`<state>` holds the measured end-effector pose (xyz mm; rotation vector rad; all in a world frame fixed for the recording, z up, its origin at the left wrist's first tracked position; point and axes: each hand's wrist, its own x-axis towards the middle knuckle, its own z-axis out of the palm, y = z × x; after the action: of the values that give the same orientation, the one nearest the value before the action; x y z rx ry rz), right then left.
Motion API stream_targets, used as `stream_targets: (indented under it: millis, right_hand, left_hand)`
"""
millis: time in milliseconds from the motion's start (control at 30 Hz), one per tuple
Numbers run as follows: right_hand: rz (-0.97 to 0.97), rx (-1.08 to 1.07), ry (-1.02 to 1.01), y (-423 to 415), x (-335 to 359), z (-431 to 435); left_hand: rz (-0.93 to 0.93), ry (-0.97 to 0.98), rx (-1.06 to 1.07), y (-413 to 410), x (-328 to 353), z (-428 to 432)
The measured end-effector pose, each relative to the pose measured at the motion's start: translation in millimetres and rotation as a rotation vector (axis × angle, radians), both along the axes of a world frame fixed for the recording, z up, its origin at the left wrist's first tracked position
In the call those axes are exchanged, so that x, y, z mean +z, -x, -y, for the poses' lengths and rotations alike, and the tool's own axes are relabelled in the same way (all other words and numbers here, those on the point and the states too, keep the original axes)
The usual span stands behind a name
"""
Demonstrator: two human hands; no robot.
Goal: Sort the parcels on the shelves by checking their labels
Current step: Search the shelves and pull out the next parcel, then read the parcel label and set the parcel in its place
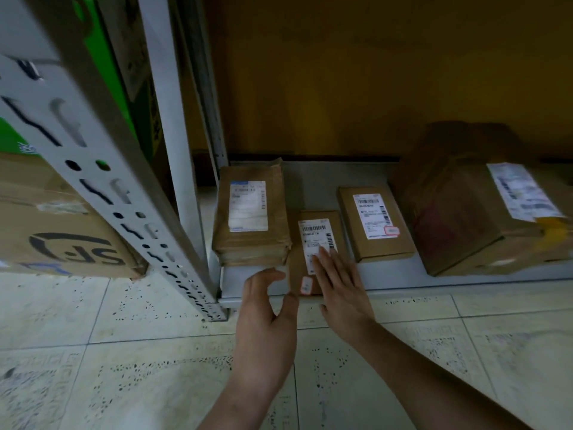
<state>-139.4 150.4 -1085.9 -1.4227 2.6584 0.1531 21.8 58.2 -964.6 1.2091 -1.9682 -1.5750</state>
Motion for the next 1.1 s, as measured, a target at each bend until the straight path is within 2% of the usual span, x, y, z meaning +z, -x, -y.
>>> stream_targets:
  millis: [167, 300, 433, 533, 600, 700, 767, 833, 1100]
  right_hand:
    - [0.004, -0.055, 0.099, -24, 19, -8]
    - [-0.026, -0.123, 0.242, -41, 62, -17]
    - [-0.023, -0.135, 0.396, -57, 110, -22]
    - [0.043, -0.027, 0.446, -61, 135, -30]
    - [0.145, 0.035, 0.504, -56, 148, -36]
    - [0.408, -0.057, 0.655, -52, 172, -37]
    - [0.59, -0.168, 0.776, -54, 176, -33]
    - [0.683, -0.195, 0.813, -58, 170, -31]
    - [0.681, -0.172, 0.826, -59, 158, -25]
  left_hand:
    - [0.093, -0.019, -0.057, 2, -5, 4]
    - [0.118, -0.142, -0.087, 7, 3, 4]
    - [-0.163, -0.394, -0.104, 14, 18, -1]
    - [-0.333, -0.436, -0.105, 12, 30, -1]
    - [-0.429, -0.47, -0.089, 7, 33, 7]
    - [-0.556, -0.551, -0.126, -3, 36, 23]
    - [-0.607, -0.6, -0.159, -7, 39, 30]
    - [-0.634, -0.622, -0.198, -9, 41, 31]
    - [-0.66, -0.652, -0.145, -10, 41, 30]
